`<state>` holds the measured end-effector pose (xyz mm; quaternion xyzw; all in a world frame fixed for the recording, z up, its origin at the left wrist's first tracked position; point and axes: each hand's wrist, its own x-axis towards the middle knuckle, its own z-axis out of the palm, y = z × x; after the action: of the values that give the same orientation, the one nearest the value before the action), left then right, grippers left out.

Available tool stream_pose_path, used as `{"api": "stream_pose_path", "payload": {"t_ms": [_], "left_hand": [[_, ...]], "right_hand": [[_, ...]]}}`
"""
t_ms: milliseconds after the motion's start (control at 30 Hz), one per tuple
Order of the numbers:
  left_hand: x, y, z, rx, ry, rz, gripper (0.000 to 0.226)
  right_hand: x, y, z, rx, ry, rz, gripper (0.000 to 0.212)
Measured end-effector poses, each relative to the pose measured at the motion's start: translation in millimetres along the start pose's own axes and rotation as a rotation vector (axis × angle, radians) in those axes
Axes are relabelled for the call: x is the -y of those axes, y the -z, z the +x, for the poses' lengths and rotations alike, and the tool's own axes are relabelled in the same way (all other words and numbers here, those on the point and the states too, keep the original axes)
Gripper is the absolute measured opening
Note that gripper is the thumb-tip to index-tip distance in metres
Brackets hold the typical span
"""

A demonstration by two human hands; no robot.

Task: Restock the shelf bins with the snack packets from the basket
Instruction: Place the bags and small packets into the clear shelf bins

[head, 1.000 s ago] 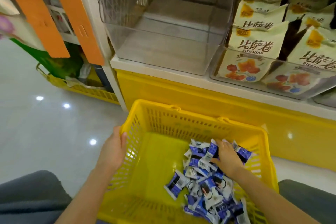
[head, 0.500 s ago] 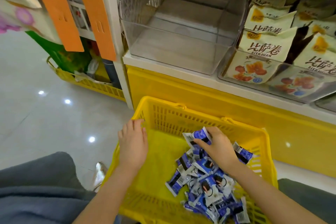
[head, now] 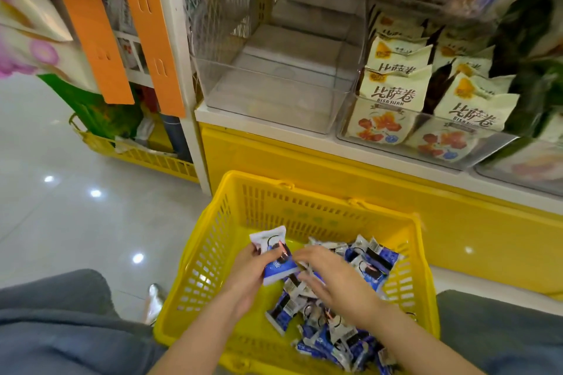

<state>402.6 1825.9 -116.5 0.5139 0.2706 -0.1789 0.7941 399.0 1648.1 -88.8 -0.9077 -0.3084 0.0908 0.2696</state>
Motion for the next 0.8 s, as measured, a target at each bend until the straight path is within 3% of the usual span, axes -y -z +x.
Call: {"api": "stream_pose_path", "payload": {"t_ms": [100,200,267,433,600,700,800], "left_hand": [[-2,1,-1,0.005,-0.018,0.063,0.019],[-2,0,-3,0.029,-0.039,0.123,0.022],[-1,-2,-5,0.052,-0.044,0.157,0.024],[5,-7,-3,0.109,-0.025,0.243,0.022],[8,-17,0,0.104,-0.001,0.297,0.017],[10,-21,2,0.123,0.016,0.304,0.017],[10,-27,2,0.114,0.020,0.328,0.018]], "right_hand": [[-42,7,-3,-0.143,-0.343,-0.098,0.042],[-86,9,-13,0.067,-0.573,-0.341,0.055],[-104,6,-19,0.146,-0.655,-0.356,0.061],[-129,-3,-28,0.217,-0.810,-0.391,0.071],[-136,-3,-30,0.130,-0.816,-0.562,0.058],[-130,2,-24,0.113,-0.863,-0.427,0.048],[-113,12,-17,-0.043,-0.858,-0.221,0.046]]}}
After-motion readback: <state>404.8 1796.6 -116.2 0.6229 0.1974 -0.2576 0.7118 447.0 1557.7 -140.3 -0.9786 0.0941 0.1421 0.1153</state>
